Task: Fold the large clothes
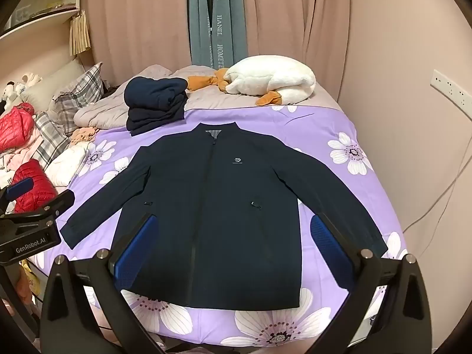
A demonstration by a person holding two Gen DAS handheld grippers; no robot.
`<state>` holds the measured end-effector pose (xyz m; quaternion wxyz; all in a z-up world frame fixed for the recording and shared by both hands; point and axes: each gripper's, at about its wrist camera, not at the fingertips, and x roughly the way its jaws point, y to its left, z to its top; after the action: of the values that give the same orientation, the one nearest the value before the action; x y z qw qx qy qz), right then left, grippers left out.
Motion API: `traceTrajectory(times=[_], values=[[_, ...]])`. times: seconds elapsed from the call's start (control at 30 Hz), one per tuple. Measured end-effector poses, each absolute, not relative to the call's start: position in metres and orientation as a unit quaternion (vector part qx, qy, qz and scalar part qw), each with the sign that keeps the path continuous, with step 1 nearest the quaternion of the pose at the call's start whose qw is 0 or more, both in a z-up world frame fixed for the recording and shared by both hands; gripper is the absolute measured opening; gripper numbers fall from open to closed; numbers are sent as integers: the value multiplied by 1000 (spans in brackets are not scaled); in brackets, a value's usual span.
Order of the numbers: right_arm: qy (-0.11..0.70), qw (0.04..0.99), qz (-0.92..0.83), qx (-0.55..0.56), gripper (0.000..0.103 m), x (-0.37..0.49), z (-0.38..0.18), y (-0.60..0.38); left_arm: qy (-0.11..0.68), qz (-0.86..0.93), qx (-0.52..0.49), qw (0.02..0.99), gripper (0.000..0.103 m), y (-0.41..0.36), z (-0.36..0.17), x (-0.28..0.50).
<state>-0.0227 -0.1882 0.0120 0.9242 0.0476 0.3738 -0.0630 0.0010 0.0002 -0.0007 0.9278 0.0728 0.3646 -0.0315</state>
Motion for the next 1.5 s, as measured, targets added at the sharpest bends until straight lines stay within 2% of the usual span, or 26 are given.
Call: traceTrajectory(times=[1.5], values=[[380,923,-46,48,103,-18,7,-166,363,-27,72,929,103,4,-5,1]])
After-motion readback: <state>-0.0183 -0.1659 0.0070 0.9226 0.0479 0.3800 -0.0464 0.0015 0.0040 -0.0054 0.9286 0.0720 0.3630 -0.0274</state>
